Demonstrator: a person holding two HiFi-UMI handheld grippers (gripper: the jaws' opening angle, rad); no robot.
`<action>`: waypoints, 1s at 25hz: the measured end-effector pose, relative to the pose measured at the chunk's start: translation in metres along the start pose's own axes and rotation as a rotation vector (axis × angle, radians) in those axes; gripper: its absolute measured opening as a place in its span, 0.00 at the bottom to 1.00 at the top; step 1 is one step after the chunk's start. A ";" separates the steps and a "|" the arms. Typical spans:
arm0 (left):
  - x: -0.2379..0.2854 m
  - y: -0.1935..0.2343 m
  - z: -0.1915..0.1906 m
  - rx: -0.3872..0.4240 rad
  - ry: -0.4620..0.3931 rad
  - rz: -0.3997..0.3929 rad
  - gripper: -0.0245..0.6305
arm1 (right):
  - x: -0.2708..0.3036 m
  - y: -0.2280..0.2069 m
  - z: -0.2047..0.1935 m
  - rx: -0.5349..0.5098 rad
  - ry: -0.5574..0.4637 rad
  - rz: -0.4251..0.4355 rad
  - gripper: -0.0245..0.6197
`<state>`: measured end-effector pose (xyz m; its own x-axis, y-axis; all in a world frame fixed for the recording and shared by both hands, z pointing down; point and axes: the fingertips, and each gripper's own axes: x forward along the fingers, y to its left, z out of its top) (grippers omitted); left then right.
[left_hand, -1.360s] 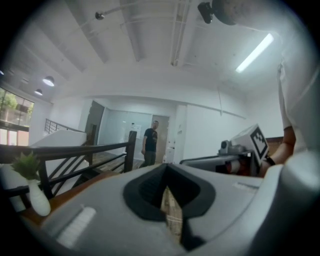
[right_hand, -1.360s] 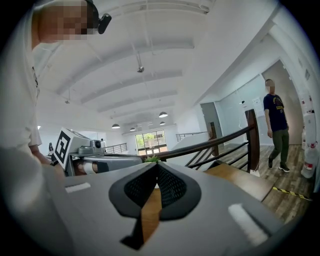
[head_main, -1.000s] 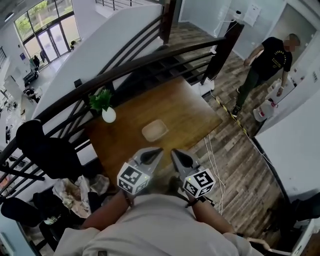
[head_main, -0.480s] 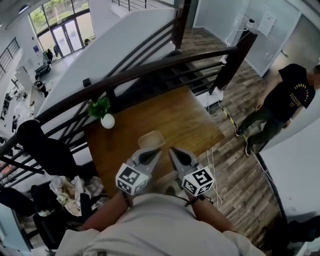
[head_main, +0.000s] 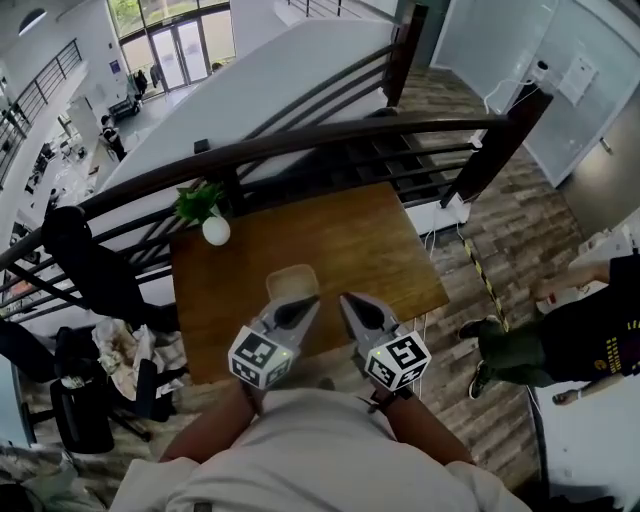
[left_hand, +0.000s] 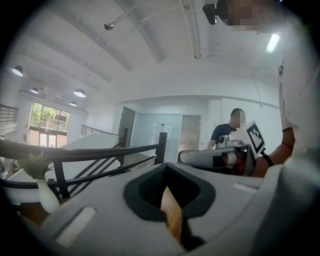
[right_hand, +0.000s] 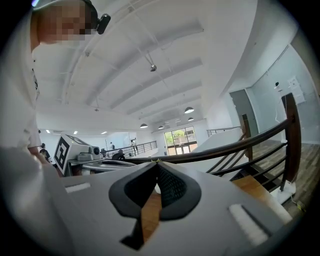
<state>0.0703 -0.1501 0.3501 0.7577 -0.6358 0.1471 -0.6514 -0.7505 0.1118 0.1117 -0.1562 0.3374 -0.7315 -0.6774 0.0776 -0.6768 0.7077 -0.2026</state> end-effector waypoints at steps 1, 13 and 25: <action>0.002 0.000 -0.002 -0.005 0.003 0.015 0.04 | -0.001 -0.004 -0.002 0.003 0.005 0.014 0.05; 0.037 0.024 -0.024 -0.060 0.054 0.110 0.04 | 0.010 -0.049 -0.025 0.065 0.069 0.094 0.05; 0.067 0.066 -0.051 -0.115 0.107 0.111 0.04 | 0.038 -0.081 -0.059 0.103 0.134 0.083 0.05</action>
<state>0.0766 -0.2328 0.4176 0.6763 -0.6861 0.2681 -0.7357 -0.6472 0.1998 0.1339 -0.2275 0.4144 -0.7933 -0.5803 0.1841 -0.6070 0.7308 -0.3123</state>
